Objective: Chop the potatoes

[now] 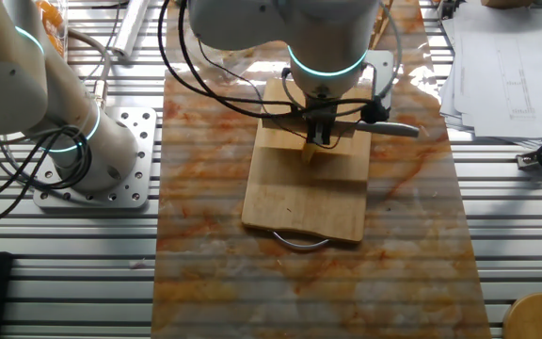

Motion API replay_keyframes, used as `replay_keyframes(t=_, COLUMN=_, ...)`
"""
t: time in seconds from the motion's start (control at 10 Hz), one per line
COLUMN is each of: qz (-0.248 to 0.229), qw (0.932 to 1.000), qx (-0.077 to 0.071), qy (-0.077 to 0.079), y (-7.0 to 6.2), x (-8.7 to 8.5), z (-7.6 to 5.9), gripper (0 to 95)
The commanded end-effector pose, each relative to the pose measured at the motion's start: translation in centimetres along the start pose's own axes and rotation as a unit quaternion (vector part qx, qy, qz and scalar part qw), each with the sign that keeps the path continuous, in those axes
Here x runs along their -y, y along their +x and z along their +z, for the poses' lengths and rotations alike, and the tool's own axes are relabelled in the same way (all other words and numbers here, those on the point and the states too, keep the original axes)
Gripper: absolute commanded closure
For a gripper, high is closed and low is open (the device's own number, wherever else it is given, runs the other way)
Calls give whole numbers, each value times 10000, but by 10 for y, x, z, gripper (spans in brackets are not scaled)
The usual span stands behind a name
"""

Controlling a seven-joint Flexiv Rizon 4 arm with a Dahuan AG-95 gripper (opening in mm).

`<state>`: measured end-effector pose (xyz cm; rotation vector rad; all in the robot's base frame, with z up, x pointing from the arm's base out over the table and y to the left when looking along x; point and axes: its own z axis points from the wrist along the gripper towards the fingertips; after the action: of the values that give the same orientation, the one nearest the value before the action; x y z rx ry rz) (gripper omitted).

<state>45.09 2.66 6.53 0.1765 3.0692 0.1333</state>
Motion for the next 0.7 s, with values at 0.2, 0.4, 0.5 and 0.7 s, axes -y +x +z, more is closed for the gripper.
replay_keyframes(t=0.2, qz=29, qw=9999, qx=35, qy=103, y=-1, x=2, z=2, gripper=950)
replay_keyframes(t=0.4, qz=35, qw=9999, qx=44, qy=125, y=-1, x=2, z=3, gripper=950)
replay_keyframes(t=0.5, qz=36, qw=9999, qx=38, qy=140, y=-1, x=2, z=3, gripper=950)
replay_keyframes(t=0.7, qz=30, qw=9999, qx=40, qy=164, y=0, x=4, z=4, gripper=950)
